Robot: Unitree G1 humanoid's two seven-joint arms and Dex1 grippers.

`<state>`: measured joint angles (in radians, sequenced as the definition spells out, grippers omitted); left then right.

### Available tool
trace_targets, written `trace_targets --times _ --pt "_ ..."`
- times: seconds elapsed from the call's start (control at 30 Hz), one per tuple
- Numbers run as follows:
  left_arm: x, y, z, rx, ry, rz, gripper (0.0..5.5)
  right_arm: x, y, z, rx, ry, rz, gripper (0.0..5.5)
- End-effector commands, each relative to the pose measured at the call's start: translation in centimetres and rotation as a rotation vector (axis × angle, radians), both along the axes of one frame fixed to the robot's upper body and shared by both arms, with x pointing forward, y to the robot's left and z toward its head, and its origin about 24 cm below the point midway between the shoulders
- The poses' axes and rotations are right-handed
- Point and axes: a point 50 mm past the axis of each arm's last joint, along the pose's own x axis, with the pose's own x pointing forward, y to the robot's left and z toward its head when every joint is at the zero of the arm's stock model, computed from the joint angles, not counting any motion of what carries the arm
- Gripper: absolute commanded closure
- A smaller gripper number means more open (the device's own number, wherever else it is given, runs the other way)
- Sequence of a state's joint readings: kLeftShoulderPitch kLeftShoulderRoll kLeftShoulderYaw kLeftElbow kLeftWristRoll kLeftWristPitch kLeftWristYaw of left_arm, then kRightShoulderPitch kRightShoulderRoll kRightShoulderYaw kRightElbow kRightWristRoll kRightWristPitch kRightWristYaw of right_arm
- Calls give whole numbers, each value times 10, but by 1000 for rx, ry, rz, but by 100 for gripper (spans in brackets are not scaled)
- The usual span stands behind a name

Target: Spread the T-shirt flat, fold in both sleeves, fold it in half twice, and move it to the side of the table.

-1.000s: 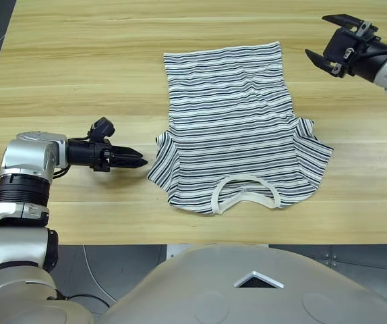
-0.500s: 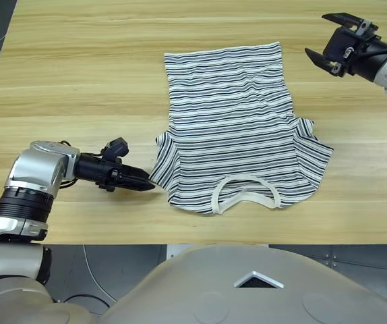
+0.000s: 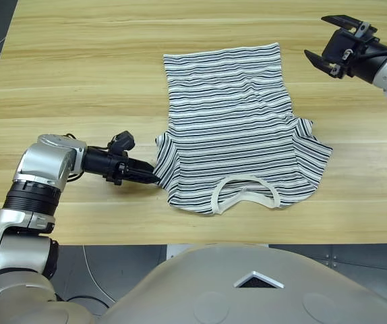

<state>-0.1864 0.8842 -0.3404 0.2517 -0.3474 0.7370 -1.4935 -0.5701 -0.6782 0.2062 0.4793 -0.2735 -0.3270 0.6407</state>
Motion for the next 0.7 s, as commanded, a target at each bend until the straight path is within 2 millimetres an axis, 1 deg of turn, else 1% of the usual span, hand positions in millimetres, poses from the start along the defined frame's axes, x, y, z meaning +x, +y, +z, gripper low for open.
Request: trace_targets --times 0.03,0.17,0.2,0.27,0.4,0.5,0.63,0.7 --pt "-26 7 -23 121 128 -6 394 0 -1 1 -10 3 -9 253" --pt "-16 8 -35 183 88 80 473 -1 0 -1 -8 9 -7 253" --pt "-15 8 -36 186 82 88 501 -1 0 -2 -9 12 -7 253" --pt "-12 7 -37 187 77 97 537 -2 0 -4 -12 19 -5 253" --pt "-10 7 -38 184 77 100 537 -2 0 -4 -18 23 -3 253" --pt "-12 2 -38 161 87 88 537 -3 -1 -5 -21 25 -4 253" --pt "-10 1 -33 118 94 86 537 -3 -1 -5 -24 25 -3 253" --pt "-13 2 -30 96 98 66 537 -3 -1 -5 -25 24 -3 253"
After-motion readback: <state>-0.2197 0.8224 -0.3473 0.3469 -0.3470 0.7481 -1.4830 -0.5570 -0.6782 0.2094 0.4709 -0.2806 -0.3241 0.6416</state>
